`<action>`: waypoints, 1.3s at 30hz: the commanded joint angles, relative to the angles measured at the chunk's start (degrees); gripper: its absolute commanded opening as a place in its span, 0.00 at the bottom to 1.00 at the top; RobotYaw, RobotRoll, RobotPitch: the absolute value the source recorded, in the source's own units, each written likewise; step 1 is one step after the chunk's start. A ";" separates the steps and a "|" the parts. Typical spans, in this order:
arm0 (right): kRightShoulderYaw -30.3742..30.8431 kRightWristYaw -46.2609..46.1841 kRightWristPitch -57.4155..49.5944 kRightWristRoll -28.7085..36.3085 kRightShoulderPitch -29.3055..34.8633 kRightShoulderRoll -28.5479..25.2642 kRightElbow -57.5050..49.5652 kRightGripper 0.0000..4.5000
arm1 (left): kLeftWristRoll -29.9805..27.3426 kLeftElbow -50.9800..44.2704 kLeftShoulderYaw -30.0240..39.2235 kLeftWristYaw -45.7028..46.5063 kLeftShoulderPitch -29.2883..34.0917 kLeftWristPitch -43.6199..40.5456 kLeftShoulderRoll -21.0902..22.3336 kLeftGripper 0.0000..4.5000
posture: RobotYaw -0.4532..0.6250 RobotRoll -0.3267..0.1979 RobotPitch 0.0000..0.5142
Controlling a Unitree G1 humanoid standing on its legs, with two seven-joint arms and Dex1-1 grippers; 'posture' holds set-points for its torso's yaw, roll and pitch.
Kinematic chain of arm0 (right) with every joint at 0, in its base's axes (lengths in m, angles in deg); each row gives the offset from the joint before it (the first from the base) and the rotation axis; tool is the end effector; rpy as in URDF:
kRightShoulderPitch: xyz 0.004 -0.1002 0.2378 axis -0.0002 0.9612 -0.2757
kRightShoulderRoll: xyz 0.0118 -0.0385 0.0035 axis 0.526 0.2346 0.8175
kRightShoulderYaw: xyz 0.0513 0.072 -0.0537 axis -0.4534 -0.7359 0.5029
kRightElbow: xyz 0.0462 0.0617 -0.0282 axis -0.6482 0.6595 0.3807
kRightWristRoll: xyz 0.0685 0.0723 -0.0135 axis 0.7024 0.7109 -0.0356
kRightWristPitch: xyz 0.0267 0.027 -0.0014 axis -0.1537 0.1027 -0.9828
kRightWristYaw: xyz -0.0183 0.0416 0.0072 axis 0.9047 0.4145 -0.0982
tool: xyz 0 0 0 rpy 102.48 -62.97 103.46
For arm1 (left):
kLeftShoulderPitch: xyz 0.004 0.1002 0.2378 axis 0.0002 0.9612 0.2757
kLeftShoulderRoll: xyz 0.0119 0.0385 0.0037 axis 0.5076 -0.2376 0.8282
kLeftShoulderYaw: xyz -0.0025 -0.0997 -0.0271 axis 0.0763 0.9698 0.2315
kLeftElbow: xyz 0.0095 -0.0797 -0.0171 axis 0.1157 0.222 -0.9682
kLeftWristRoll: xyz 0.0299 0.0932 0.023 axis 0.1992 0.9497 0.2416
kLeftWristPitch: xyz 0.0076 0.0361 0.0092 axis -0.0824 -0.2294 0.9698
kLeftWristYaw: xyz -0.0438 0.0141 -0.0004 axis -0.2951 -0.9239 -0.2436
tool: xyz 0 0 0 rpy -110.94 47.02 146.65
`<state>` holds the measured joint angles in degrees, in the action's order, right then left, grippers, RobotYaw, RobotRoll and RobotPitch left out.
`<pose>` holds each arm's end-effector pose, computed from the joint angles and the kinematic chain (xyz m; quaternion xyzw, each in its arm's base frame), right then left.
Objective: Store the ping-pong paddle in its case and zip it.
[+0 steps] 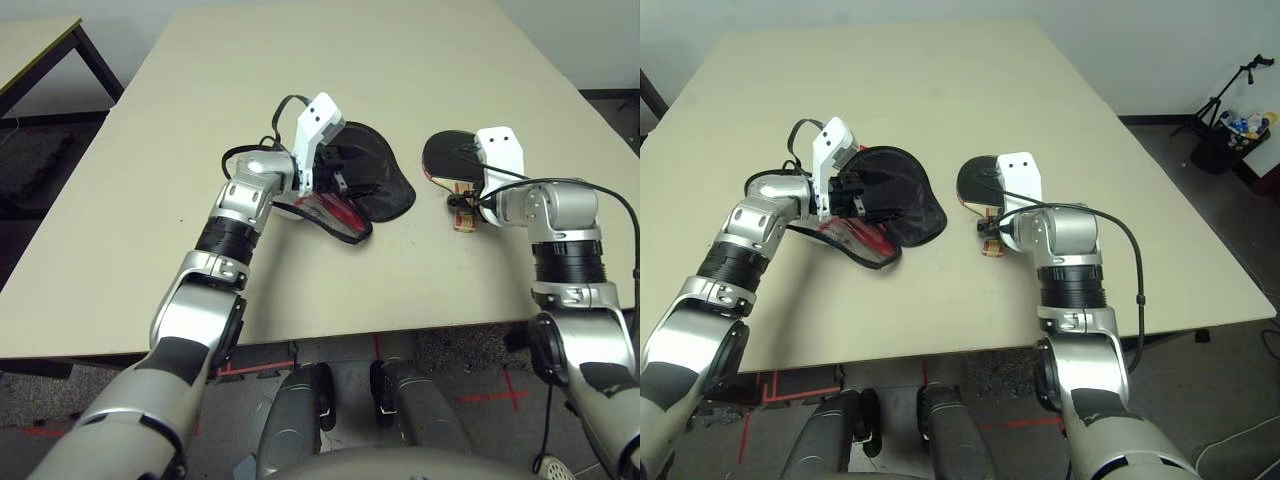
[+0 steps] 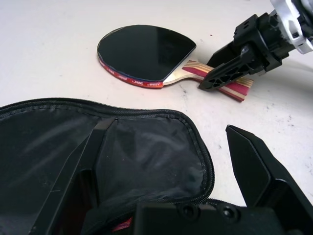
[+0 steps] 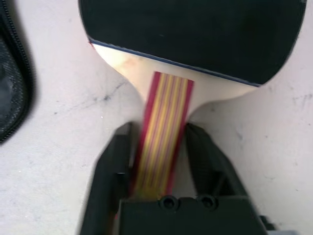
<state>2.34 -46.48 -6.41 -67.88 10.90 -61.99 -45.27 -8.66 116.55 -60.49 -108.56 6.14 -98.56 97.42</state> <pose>0.3134 -0.1912 0.1768 -0.0289 0.3546 0.0386 0.9338 0.3505 0.1529 0.1851 0.1465 0.0427 -0.5371 0.8296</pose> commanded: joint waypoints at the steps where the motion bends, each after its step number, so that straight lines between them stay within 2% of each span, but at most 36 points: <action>1: 0.05 -0.21 -0.33 -0.61 -0.05 0.45 1.66 0.27 | -0.04 -0.76 -0.24 0.20 0.99 -0.72 0.21 1.00 | 0.29 0.62 0.27; 2: -0.19 -0.42 -0.26 -0.72 -0.16 0.49 1.87 0.25 | -0.06 -0.79 -0.21 0.34 1.00 -0.78 0.17 1.00 | 0.29 0.62 0.27; 9: -1.05 -1.14 2.99 -1.44 -3.96 0.38 3.95 0.25 | -1.17 -0.67 1.75 2.87 0.27 -1.19 -0.07 1.00 | 0.29 0.62 0.26; 16: 3.09 3.56 6.39 -1.08 -11.15 0.52 6.81 0.25 | -3.16 1.56 7.42 10.36 -2.16 -2.46 0.63 1.00 | 0.30 0.62 0.24; 26: 8.06 7.98 9.04 -1.61 -16.56 5.23 12.42 0.25 | -2.85 1.38 10.40 14.31 -1.89 -3.00 5.40 1.00 | 0.36 0.62 0.22; 30: 10.44 9.86 11.67 -2.27 -17.87 7.99 17.03 0.25 | -2.97 0.16 11.50 15.11 -1.29 -3.90 8.75 1.00 | 0.40 0.62 0.23; 39: 12.46 11.94 20.05 -4.79 -21.43 11.89 28.87 0.25 | -3.66 -4.28 13.16 16.91 1.69 -6.37 11.72 1.00 | 0.45 0.62 0.25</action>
<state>14.60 -34.96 11.22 -71.95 -9.44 -50.66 -18.10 -11.66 113.77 -48.11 -92.13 6.93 -103.93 108.55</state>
